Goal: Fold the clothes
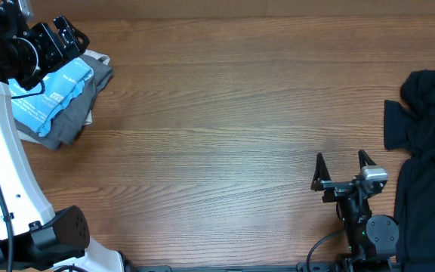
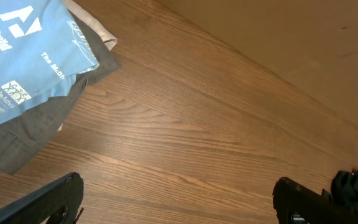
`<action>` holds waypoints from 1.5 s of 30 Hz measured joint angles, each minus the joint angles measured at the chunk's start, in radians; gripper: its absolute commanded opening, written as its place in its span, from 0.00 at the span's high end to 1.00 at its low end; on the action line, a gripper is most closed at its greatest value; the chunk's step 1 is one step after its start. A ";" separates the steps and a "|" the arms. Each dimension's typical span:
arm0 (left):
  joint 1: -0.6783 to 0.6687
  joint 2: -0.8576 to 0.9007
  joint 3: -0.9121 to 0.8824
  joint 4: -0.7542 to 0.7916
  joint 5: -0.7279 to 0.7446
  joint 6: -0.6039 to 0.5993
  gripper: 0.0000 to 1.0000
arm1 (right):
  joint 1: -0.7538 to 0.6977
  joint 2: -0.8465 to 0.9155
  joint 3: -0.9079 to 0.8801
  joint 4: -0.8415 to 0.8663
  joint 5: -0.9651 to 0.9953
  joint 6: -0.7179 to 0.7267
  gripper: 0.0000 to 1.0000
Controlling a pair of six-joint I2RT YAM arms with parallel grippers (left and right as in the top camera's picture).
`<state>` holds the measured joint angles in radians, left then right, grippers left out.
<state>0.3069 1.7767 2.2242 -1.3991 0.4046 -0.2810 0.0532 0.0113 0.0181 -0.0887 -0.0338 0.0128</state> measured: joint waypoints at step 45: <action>0.000 0.013 -0.001 0.000 -0.040 0.000 0.00 | -0.020 0.000 0.000 0.007 -0.067 -0.201 0.00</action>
<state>0.3069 1.7893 2.2230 -1.3987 0.3649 -0.2810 0.0334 0.0113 0.0181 -0.0818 -0.1005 -0.1886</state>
